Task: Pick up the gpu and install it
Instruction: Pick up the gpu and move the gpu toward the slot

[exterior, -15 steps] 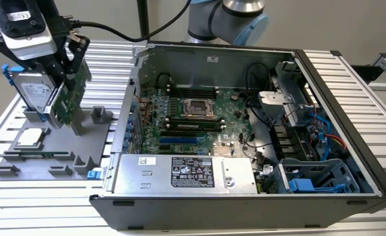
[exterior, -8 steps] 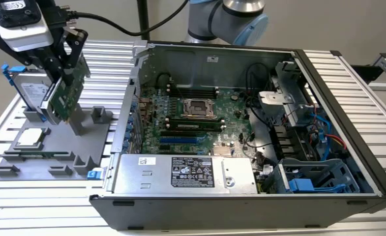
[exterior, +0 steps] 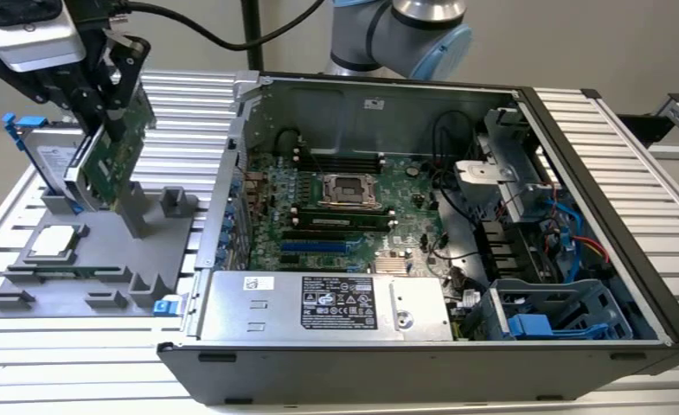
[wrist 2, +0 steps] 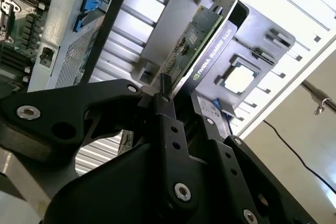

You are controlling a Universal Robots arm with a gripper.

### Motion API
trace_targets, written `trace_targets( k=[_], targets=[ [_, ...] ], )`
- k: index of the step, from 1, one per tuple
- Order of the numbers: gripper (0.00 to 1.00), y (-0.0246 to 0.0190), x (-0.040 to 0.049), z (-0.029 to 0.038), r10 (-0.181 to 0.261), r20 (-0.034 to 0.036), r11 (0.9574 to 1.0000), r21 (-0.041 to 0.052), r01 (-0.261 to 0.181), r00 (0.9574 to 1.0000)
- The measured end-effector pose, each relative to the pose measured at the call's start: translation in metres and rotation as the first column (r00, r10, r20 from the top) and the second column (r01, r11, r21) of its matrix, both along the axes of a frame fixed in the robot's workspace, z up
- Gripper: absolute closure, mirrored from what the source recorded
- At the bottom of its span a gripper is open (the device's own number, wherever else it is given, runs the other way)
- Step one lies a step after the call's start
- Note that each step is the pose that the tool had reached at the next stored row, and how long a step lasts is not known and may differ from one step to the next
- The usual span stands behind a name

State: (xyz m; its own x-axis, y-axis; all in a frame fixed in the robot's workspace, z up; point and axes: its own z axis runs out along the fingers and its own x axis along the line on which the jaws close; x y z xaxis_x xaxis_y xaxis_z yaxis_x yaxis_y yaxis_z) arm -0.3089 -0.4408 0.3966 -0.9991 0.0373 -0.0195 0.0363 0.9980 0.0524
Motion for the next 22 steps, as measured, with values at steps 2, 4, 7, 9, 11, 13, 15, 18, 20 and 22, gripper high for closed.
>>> trace_targets(
  k=[2, 4, 7, 9, 11, 13, 15, 18, 20, 22],
  targets=[
    [1.00, 0.0000, 0.0000, 0.0030, 0.000, 0.0001, 1.0000, 0.0000, 0.000, 1.0000],
    [1.00, 0.0000, 0.0000, 0.0057, 0.000, 0.0000, 1.0000, 0.0000, 0.000, 1.0000],
    [1.00, 0.0000, 0.0000, 0.0098, 0.000, 0.0000, 1.0000, 0.0000, 0.000, 1.0000],
    [1.00, 0.0000, 0.0000, 0.0125, 0.000, 0.0000, 1.0000, 0.0000, 0.000, 1.0000],
    [1.00, 0.0000, 0.0000, 0.0153, 0.000, 0.0000, 1.0000, 0.0000, 0.000, 1.0000],
    [1.00, 0.0000, 0.0000, 0.0177, 0.000, 0.0001, 1.0000, 0.0000, 0.000, 1.0000],
    [1.00, 0.0000, 0.0000, 0.0197, 0.000, 0.0000, 1.0000, 0.0000, 0.000, 1.0000],
    [1.00, 0.0000, 0.0000, 0.0225, 0.000, 0.0000, 1.0000, 0.0000, 0.000, 1.0000],
    [1.00, 0.0000, 0.0000, 0.0238, 0.000, 0.0001, 1.0000, 0.0000, 0.000, 1.0000],
    [1.00, 0.0000, 0.0000, 0.0238, 0.000, 0.0001, 1.0000, 0.0006, 0.000, 1.0000]
  ],
)
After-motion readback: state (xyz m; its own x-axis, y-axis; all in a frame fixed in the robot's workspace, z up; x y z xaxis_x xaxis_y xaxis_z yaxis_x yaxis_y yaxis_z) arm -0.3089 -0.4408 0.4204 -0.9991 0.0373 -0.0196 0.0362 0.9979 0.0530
